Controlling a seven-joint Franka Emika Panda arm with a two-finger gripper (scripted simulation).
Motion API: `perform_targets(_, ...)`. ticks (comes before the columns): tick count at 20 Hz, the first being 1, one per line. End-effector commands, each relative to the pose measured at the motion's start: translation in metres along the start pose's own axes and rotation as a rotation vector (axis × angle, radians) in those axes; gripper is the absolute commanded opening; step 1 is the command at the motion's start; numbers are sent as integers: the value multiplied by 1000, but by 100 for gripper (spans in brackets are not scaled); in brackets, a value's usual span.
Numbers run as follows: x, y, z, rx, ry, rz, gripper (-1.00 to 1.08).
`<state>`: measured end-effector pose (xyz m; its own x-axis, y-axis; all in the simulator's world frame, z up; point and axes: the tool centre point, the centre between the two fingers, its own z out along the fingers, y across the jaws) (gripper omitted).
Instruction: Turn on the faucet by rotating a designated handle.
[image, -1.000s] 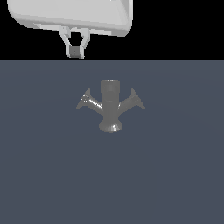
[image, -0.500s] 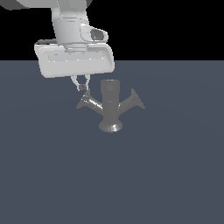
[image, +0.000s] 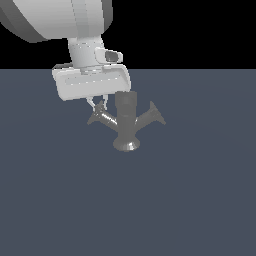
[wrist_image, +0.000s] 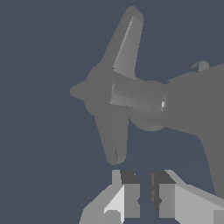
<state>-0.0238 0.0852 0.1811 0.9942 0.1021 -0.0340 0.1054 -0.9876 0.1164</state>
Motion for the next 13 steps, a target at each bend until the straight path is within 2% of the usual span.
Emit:
perform_targets(1,57,41,23,42,66,193,-45)
perform_targets(2,43,48,1,97,102,250,-25)
perform_targets(3,59,38,-22,95,165,234,-67)
perform_targets(4,62,72,-5,85,157,333,-61)
perform_targets(5,62,73,-5,85,157,335,-61)
perform_targets(6,75,31,-14,59,197,247,-68)
perform_targets(7,74,28,-15,58,200,241,-68)
perform_targets(8,99,26,-9,80,203,339,-58)
perform_targets(9,85,88,-7,103,206,436,-58)
perform_targets(10,95,97,-7,144,226,526,-67)
perform_targets(11,94,104,-8,148,228,535,-67)
perform_targets(12,99,94,-4,143,234,435,3)
perform_targets(13,94,29,-9,137,239,335,3)
